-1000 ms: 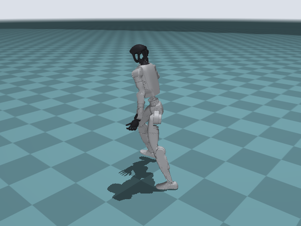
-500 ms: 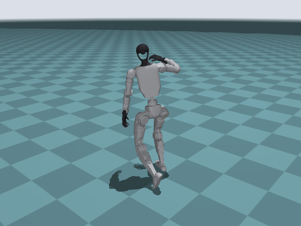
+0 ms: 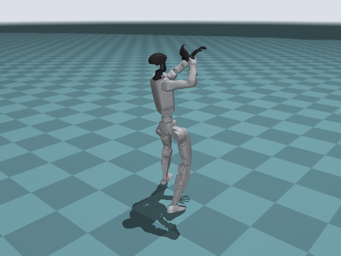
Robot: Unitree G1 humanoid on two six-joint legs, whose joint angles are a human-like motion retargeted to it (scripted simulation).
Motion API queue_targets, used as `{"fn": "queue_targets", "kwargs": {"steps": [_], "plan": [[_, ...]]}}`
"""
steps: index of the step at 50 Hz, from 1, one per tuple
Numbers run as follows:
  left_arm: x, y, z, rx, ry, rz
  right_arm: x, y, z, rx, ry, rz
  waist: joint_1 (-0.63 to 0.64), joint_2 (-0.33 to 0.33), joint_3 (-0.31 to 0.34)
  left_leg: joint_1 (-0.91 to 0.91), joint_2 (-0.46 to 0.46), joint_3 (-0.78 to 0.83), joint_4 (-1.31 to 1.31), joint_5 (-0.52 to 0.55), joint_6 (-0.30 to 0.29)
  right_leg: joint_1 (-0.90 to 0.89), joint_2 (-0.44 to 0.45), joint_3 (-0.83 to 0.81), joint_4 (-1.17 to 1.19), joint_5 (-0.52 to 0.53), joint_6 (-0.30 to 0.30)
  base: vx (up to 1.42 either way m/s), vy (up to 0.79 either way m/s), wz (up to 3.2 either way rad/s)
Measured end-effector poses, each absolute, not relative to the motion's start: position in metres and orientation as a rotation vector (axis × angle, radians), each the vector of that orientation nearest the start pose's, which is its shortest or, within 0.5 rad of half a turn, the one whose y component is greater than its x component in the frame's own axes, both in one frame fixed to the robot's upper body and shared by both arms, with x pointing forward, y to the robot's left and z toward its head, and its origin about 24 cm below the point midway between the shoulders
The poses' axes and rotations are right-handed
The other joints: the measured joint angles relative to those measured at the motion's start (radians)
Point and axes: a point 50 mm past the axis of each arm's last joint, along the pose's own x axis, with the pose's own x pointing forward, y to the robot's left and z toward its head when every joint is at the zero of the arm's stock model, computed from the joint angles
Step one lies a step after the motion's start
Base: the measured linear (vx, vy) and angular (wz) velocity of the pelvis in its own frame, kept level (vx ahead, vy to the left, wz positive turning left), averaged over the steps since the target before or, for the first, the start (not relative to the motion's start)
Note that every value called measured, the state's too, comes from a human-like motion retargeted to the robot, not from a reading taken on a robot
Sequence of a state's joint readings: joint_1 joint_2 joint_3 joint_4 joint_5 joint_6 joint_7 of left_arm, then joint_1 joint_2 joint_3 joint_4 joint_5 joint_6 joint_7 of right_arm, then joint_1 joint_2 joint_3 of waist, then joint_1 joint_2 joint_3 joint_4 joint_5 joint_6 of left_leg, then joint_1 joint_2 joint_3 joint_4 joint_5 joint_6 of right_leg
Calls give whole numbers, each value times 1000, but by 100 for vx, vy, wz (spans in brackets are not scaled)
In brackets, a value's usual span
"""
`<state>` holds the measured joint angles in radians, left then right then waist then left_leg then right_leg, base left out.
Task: Kungfu
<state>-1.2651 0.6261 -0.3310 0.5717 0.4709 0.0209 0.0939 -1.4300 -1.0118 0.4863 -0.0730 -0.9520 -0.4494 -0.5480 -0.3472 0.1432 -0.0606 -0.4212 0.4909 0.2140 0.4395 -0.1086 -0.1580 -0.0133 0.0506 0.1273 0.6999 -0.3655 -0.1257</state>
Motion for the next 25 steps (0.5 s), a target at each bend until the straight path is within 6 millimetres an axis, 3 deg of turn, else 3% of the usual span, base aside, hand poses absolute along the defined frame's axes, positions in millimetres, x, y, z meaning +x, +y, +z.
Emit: {"fn": "queue_targets", "kwargs": {"steps": [2, 4, 6, 8, 10, 12, 15, 16, 17, 18, 19, 20, 21, 23, 25], "plan": [[382, 177, 322, 1314, -541, 124, 236, -90, 386, 2181, 2886, 122, -63, 52, 26, 45, 59, 115, 41, -58, -8, -36, -99, -235, -80, 63, 19, -26, 47, -320], [383, 198, 281, 1401, -331, 6, 253, -78, 364, 2245, 2980, -87, -78, 66, 19, 92, 53, 198, 45, -57, -24, -76, -182, -345, -140, 107, 76, -28, 30, -333], [372, 237, 221, 1444, -15, -144, 274, -54, 328, 2353, 3088, -396, -86, 62, 6, 199, 1, 301, -10, -22, -44, -145, -297, -424, -179, 138, 170, -25, 27, -434], [347, 273, 153, 1461, 314, -316, 291, -22, 278, 2458, 3160, -833, -101, 83, 28, 295, -75, 272, -78, 43, -58, -237, -325, -386, -172, 167, 215, -37, 34, -437], [307, 302, 86, 1464, 627, -490, 293, 10, 221, 2482, 3171, -1399, -77, 133, 82, 383, -150, 139, -138, 110, -79, -362, -273, -272, -146, 206, 192, -47, 41, -510], [260, 315, 26, 1449, 891, -714, 282, 35, 160, 2375, 3069, -2098, 21, 177, 147, 458, -226, -31, -160, 122, -99, -494, -220, -215, -144, 234, 150, -56, 42, -615], [184, 302, -56, 1356, 1251, -1173, 247, 54, 80, 1873, 2719, -3234, 237, 202, 268, 554, -400, -269, -144, 38, -104, -673, -113, -126, -165, 292, 56, -59, 53, -680], [155, 291, -81, 1312, 1371, -1363, 234, 57, 57, 1684, 2549, -3585, 302, 205, 321, 571, -475, -332, -121, -28, -104, -734, -27, -5, -140, 285, 79, -48, 46, -670], [128, 281, -98, 1265, 1464, -1525, 221, 60, 39, 1519, 2379, -3843, 354, 210, 368, 583, -539, -375, -96, -88, -104, -790, 52, 89, -112, 281, 102, -23, 35, -573], [108, 274, -109, 1221, 1515, -1624, 213, 63, 31, 1440, 2267, -3951, 378, 221, 402, 588, -579, -377, -66, -139, -104, -834, 115, 128, -78, 285, 125, -8, 37, -433], [89, 266, -119, 1157, 1564, -1722, 200, 67, 23, -441, -691, 1300, 369, 231, 440, 585, -607, -381, -27, -205, -104, -878, 161, 139, -53, 294, 145, 1, 43, -303], [70, 256, -127, 1083, 1610, -1819, 185, 71, 14, -435, -678, 1370, 344, 240, 478, 579, -629, -386, 17, -278, -104, -920, 198, 136, -32, 304, 165, -7, 24, -195], [49, 241, -134, 956, 1661, -1927, 174, 76, 16, 1207, 1980, -3939, 297, 235, 501, 565, -619, -352, 21, -341, -104, -960, 204, 110, -13, 309, 161, -14, -3, -122], [20, 212, -138, 633, 1692, -2079, 159, 79, 16, 1196, 1806, -3725, 209, 245, 527, 544, -534, -286, -8, -453, -104, -1054, 258, 63, 31, 312, 135, -17, -43, -31], [22, 198, -137, 417, 1610, -2034, 161, 80, 8, 1341, 1503, -3704, 113, 285, 556, 528, -449, -317, -10, -552, -104, -1118, 273, -20, 51, 314, 96, -5, -44, 81]]}}
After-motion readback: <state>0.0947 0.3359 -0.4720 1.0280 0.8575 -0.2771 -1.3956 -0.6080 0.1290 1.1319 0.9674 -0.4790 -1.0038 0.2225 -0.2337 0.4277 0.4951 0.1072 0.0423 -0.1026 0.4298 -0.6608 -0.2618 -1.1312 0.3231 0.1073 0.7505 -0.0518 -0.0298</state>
